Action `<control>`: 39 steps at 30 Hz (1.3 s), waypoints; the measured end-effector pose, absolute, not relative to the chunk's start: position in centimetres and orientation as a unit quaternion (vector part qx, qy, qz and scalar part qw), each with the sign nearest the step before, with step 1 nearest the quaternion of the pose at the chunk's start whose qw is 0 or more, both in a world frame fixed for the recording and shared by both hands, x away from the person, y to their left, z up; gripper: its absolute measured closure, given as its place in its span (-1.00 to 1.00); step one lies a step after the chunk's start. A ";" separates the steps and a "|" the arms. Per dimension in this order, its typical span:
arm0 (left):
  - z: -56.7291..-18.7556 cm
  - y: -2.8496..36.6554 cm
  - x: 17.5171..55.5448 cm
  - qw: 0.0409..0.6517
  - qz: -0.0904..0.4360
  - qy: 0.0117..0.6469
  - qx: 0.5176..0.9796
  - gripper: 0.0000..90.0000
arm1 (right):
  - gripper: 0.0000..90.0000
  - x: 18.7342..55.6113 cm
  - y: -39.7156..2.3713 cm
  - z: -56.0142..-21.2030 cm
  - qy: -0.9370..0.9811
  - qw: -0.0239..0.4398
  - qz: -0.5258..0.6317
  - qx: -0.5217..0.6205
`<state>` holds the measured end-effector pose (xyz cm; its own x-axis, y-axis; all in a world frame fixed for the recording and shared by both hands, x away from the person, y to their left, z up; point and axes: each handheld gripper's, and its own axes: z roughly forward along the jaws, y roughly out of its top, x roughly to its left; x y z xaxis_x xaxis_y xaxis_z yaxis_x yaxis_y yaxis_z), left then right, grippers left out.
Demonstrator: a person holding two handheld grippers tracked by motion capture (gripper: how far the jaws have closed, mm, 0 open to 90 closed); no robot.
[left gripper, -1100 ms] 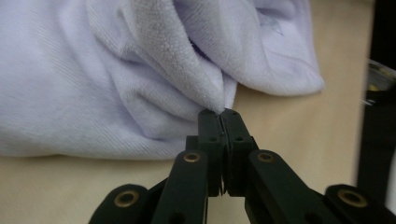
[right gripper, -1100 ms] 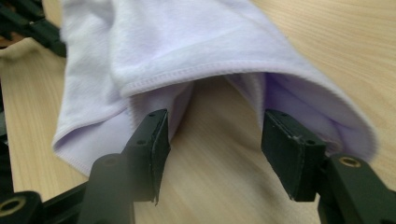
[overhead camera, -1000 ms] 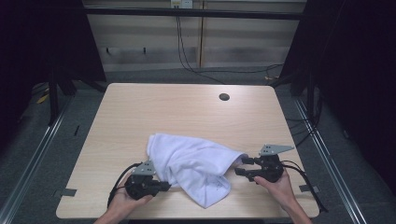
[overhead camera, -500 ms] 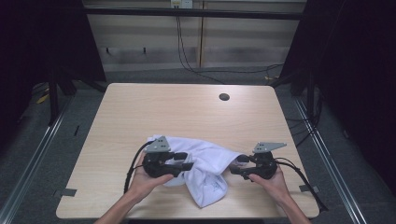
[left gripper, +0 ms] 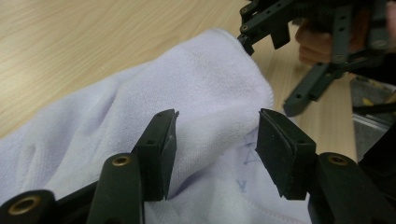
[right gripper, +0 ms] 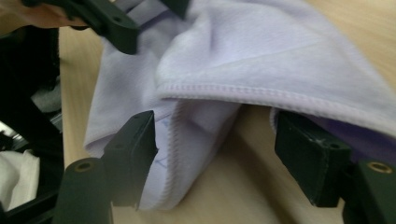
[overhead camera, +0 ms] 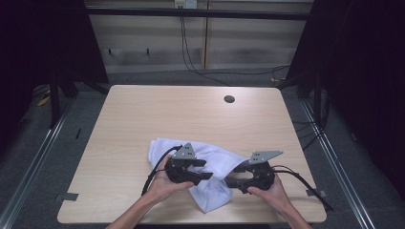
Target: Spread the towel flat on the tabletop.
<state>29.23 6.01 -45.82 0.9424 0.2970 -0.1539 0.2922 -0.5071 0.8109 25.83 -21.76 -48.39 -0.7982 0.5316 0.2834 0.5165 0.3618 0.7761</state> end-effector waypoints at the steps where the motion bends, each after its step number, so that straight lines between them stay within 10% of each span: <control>1: -45.8 6.0 29.2 0.467 0.003 0.170 0.868 0.08 | -0.38 25.8 -21.8 -48.4 0.825 0.008 0.467 0.318; 6: -47.1 4.9 29.6 0.435 0.019 0.157 0.887 0.18 | -0.38 25.9 -21.3 -49.0 0.834 0.009 0.447 0.322; 11: -47.7 4.3 29.3 0.408 0.037 0.146 0.900 0.78 | -0.25 26.0 -20.7 -49.7 0.846 0.015 0.423 0.325; 17: -46.8 5.4 29.8 0.446 0.021 0.171 0.878 0.95 | 0.85 25.9 -19.9 -49.6 0.857 0.053 0.406 0.314; 39: -36.7 19.6 32.7 0.631 0.050 0.314 0.707 0.96 | 0.91 28.0 -27.4 -39.9 0.709 0.132 0.556 0.412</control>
<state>32.69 19.62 -36.74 0.7981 0.5075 -0.3249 0.3803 -0.0060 0.9248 28.01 -27.39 -39.86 -0.6254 0.7316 0.2714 0.4381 0.0414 0.8980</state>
